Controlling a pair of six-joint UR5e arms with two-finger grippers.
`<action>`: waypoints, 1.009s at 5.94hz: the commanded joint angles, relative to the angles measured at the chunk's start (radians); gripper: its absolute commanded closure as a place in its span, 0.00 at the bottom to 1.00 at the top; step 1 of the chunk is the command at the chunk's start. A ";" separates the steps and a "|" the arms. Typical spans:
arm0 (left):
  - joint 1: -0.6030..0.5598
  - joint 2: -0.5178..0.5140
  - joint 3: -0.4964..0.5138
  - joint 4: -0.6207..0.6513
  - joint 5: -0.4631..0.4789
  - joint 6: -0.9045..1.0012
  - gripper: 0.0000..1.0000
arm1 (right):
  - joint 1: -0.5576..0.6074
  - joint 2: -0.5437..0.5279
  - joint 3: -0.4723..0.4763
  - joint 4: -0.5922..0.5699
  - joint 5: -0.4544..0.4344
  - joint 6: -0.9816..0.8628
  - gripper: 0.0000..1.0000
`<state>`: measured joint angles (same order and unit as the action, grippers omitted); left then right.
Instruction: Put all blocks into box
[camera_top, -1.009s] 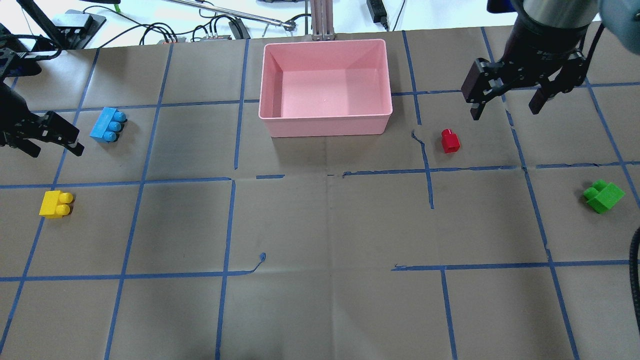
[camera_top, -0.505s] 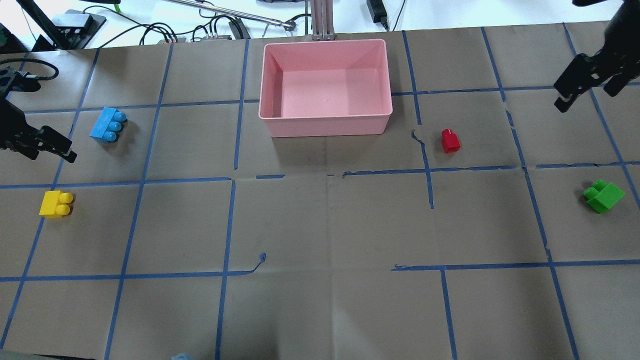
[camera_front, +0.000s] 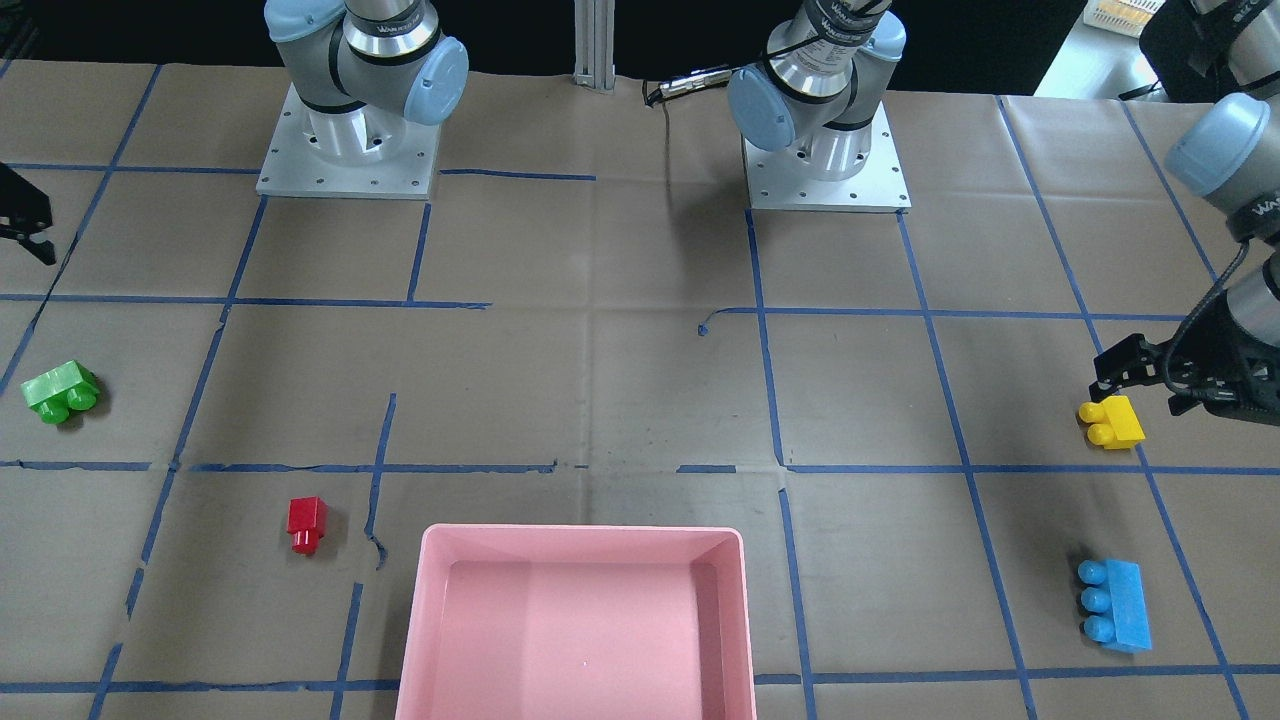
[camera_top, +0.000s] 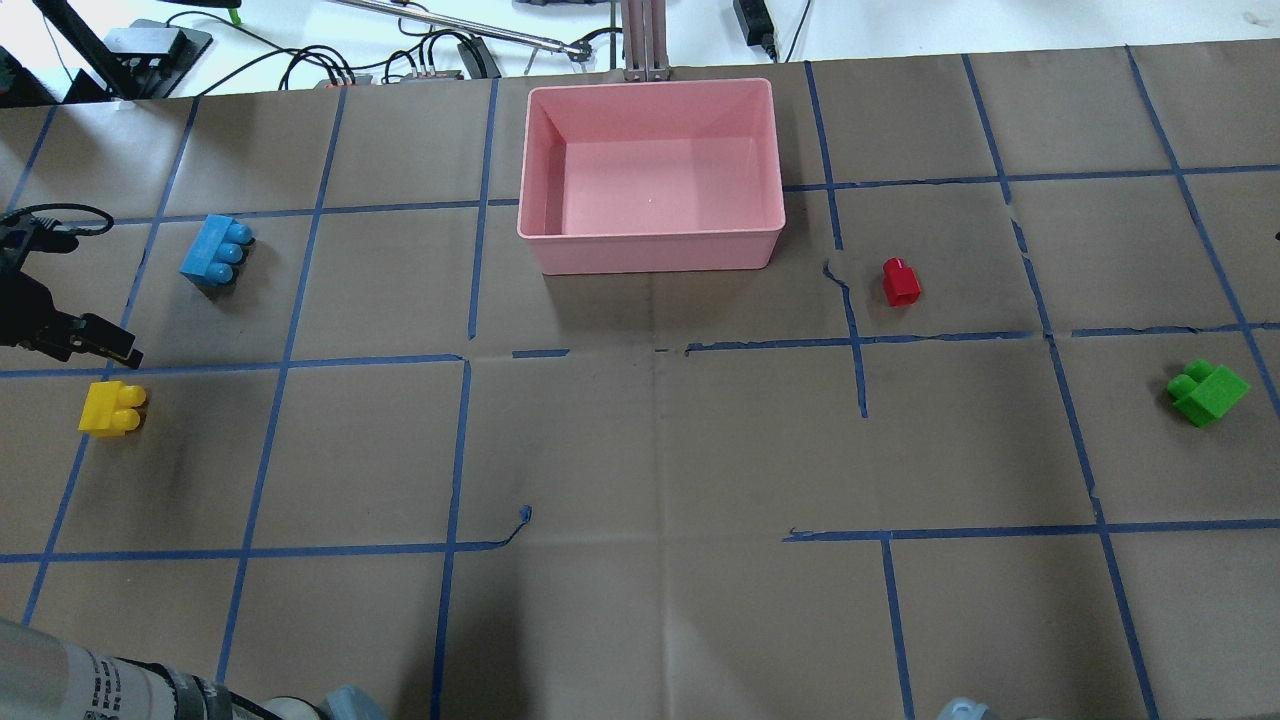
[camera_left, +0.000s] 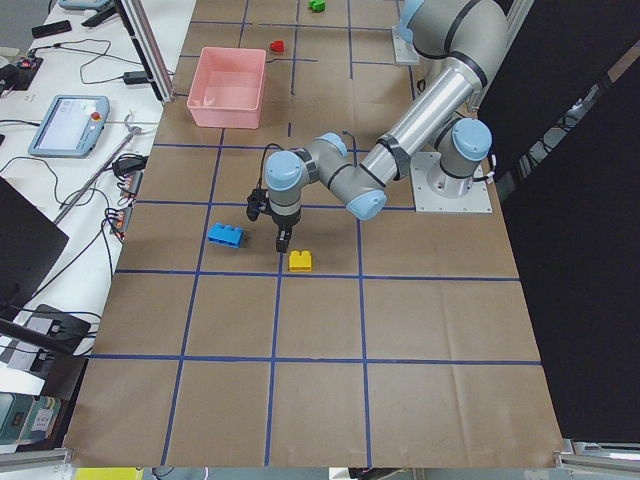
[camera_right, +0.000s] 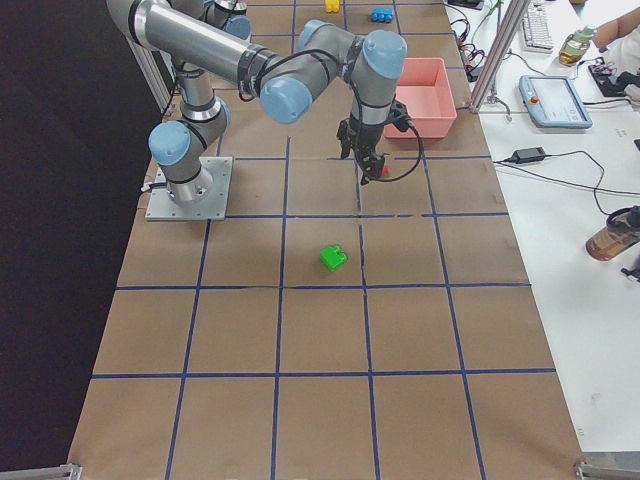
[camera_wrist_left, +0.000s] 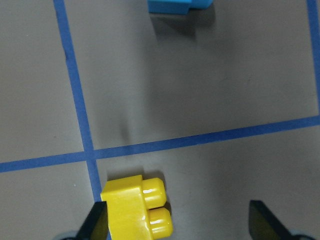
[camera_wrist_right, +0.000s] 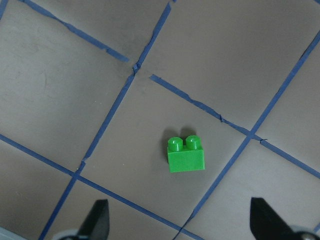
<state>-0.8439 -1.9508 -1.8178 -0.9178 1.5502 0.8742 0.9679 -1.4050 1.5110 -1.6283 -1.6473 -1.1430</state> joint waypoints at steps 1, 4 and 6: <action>0.016 -0.081 -0.017 0.070 0.096 0.008 0.02 | -0.050 0.082 0.084 -0.156 0.001 -0.061 0.00; 0.017 -0.123 -0.015 0.066 0.116 0.009 0.12 | -0.058 0.155 0.314 -0.474 0.012 -0.107 0.00; 0.011 -0.100 0.000 0.025 0.116 0.008 1.00 | -0.087 0.214 0.353 -0.527 0.011 -0.126 0.00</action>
<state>-0.8296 -2.0583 -1.8263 -0.8698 1.6663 0.8822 0.8994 -1.2197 1.8465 -2.1362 -1.6368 -1.2613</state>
